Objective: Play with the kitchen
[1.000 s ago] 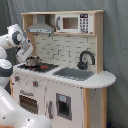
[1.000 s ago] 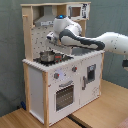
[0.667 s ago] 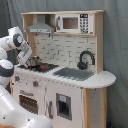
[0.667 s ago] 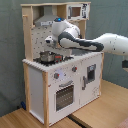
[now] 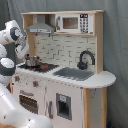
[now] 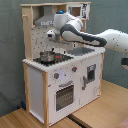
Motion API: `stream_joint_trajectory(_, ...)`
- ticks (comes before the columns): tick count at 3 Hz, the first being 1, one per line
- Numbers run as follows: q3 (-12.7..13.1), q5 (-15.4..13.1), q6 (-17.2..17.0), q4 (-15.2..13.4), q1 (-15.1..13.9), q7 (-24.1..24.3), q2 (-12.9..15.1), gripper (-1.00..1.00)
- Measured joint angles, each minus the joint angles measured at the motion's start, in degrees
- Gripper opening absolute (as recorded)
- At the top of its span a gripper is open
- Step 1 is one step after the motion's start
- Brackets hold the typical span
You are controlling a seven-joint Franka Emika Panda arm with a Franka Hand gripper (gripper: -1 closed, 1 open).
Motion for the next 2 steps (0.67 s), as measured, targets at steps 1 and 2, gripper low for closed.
stream_joint_trajectory(1,-3.1,-0.8,-4.1,2.1,1.2,2.6,0.1,1.0)
stream_joint_trajectory(2,-5.1,-2.9,-7.6,2.1,3.9,5.5,0.1,1.0)
